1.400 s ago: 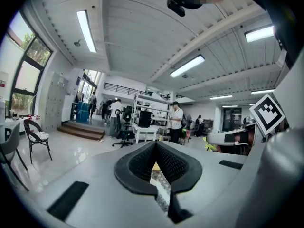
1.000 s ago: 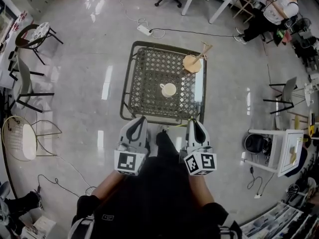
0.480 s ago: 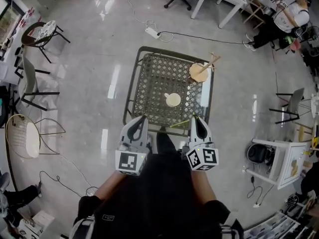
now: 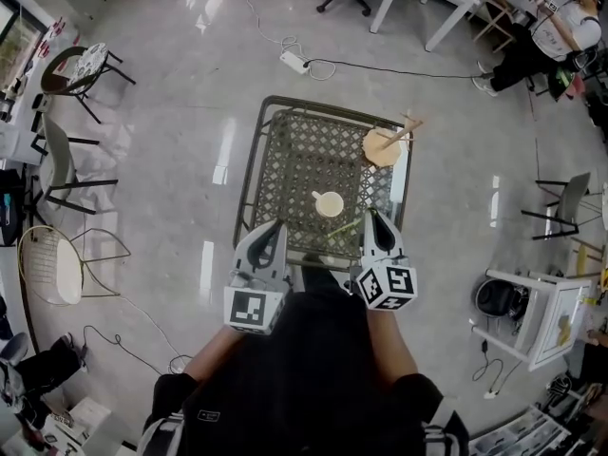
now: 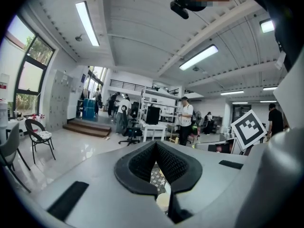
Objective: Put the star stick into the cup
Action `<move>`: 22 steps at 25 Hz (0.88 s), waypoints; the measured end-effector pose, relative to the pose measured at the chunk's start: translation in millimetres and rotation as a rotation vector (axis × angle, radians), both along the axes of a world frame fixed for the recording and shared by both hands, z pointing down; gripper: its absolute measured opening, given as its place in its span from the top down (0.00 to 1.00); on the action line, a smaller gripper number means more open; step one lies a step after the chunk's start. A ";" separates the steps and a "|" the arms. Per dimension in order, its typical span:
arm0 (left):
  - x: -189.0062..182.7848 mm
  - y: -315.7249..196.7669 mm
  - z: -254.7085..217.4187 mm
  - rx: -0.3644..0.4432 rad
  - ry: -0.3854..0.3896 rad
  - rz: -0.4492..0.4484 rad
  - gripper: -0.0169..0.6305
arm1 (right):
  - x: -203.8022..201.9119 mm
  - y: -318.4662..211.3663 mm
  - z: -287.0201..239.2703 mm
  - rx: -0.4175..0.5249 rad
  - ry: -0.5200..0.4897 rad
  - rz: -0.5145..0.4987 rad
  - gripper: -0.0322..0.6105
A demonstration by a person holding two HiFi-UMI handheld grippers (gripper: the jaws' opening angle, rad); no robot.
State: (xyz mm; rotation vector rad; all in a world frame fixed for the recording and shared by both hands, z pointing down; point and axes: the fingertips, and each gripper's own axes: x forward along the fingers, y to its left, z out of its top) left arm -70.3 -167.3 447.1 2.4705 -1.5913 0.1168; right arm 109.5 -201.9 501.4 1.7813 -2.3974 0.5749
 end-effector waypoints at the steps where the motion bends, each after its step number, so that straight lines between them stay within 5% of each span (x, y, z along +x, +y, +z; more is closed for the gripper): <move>1: 2.3 -5.3 1.1 -0.005 0.002 -0.001 0.95 | 2.3 -6.9 4.5 -0.008 0.002 -0.001 0.92; 22: 24.3 -80.9 14.4 -0.059 -0.016 -0.010 0.95 | 18.0 -116.8 119.0 -0.223 0.017 -0.009 0.92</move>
